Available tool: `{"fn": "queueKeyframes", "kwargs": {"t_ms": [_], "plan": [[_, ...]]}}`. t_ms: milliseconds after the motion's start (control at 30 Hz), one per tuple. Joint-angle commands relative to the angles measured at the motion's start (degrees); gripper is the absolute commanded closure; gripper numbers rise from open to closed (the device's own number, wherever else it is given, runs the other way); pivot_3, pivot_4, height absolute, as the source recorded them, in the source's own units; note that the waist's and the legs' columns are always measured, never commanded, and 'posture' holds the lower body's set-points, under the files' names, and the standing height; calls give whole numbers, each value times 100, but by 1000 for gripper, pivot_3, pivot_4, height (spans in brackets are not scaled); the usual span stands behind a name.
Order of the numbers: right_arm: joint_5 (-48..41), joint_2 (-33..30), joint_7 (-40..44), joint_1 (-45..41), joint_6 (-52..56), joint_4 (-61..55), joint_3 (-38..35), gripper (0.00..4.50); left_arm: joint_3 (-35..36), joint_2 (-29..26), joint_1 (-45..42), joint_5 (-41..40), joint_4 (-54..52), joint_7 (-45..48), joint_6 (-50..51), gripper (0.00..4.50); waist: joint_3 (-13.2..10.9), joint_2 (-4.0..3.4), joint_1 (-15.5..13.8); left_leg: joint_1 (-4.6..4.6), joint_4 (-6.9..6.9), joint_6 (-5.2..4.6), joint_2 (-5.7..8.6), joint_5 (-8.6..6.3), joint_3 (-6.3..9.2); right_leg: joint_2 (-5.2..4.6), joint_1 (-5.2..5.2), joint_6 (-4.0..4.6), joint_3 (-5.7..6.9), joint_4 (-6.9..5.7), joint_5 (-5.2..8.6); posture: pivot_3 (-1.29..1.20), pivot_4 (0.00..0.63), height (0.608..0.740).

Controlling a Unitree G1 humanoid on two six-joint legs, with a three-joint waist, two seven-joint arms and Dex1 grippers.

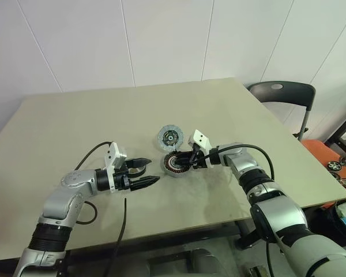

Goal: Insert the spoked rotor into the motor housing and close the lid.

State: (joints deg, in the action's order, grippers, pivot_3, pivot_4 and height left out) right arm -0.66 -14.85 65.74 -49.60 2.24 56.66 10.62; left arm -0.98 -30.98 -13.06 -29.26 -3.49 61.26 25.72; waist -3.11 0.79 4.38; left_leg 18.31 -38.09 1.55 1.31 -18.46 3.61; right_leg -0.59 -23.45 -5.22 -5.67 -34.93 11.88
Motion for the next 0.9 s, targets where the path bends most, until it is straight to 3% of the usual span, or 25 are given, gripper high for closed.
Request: {"fn": "queueKeyframes", "kwargs": {"t_ms": [33,467,900], "plan": [[-7,-22,35,-138,-44,-65,-68,3836,41,0,-20,-16,-117,-3,-93,384,0,0,1,0,0,0,0,0,0,0,0,0,0,0,0,0,0,740],[-47,30,254,-123,67,-234,-53,3836,47,7,-40,-16,-119,-31,-97,384,0,0,5,0,0,0,0,0,0,0,0,0,0,0,0,0,0,740],[73,15,-39,-129,-120,-28,-47,3836,43,76,-15,-8,-177,-111,-132,384,0,0,8,0,0,0,0,0,0,0,0,0,0,0,0,0,0,740]]}}
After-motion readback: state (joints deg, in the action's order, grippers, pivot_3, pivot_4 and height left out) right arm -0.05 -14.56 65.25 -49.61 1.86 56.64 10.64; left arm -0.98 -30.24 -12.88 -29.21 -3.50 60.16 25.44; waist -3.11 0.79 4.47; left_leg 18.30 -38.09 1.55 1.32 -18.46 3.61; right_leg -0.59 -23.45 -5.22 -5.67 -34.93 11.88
